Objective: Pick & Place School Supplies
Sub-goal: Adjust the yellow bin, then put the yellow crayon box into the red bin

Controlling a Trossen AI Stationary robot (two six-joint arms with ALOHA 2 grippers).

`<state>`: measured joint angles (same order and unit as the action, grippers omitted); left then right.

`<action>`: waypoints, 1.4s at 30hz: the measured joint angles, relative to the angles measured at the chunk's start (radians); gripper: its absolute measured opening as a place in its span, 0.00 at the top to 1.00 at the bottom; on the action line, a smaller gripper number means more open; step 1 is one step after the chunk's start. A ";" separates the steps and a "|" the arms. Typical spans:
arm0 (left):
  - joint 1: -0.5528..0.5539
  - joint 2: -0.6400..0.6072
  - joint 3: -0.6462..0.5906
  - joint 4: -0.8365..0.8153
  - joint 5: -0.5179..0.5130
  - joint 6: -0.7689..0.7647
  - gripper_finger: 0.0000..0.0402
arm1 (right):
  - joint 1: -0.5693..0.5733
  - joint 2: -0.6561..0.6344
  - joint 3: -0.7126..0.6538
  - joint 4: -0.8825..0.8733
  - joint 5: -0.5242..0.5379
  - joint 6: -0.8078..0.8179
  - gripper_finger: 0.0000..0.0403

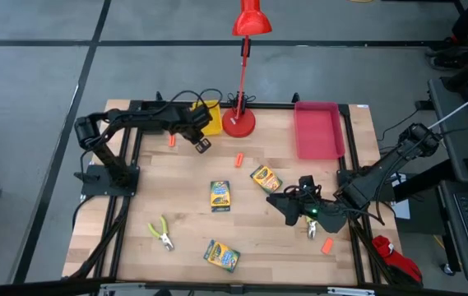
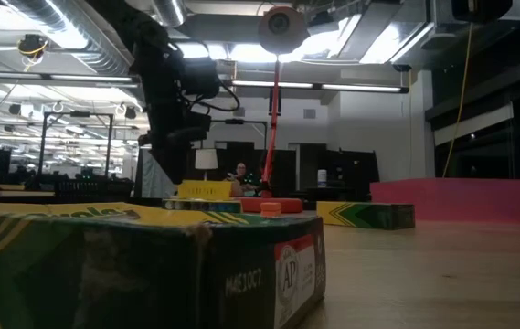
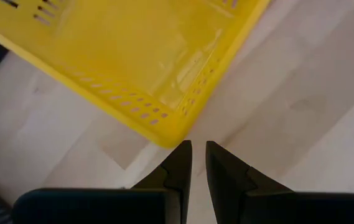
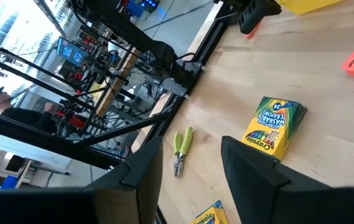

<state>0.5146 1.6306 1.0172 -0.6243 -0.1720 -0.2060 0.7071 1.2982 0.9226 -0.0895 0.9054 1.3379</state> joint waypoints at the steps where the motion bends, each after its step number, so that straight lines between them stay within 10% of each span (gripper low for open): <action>1: 0.005 0.000 0.000 0.001 -0.001 0.000 0.89 | 0.000 0.000 0.000 0.000 0.000 0.001 0.59; 20: 0.022 -0.087 0.000 -0.079 0.052 0.010 0.89 | 0.000 0.000 0.000 -0.001 -0.005 0.000 0.59; 30: -0.238 -0.210 -0.043 -0.165 0.389 -0.027 0.89 | 0.000 0.000 0.000 -0.003 0.000 -0.010 0.59; 37: -0.507 -0.312 -0.259 0.201 0.347 -0.523 0.88 | 0.000 0.000 0.000 -0.015 -0.009 0.042 0.59; 42: -0.599 -0.340 -0.364 0.382 0.208 -0.869 0.86 | -0.046 0.001 0.000 -0.118 -0.199 0.157 0.59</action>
<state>-0.0847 1.2903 0.6534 -0.2420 0.0365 -1.0749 0.6609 1.2989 0.9226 -0.2070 0.7060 1.4953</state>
